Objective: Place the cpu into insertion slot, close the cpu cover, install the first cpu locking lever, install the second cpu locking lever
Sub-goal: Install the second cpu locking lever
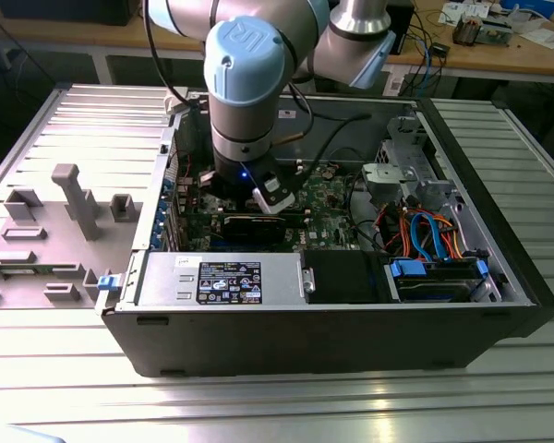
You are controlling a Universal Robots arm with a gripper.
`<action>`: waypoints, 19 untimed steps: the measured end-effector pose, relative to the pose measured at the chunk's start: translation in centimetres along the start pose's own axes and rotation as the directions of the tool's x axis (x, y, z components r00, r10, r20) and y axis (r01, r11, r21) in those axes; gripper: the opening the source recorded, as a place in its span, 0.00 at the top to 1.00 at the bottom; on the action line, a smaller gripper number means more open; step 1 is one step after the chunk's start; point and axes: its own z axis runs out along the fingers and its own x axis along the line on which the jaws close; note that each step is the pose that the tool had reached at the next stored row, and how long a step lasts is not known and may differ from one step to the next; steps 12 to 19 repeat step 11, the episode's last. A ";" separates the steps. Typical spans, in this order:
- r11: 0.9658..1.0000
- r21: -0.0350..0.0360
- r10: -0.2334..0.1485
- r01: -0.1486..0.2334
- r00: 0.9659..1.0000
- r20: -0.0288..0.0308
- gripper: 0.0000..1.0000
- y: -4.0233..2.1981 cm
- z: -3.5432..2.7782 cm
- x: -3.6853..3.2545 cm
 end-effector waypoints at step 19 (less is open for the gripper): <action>1.000 0.003 0.000 0.000 1.000 -0.001 0.89 0.58 -1.97 0.01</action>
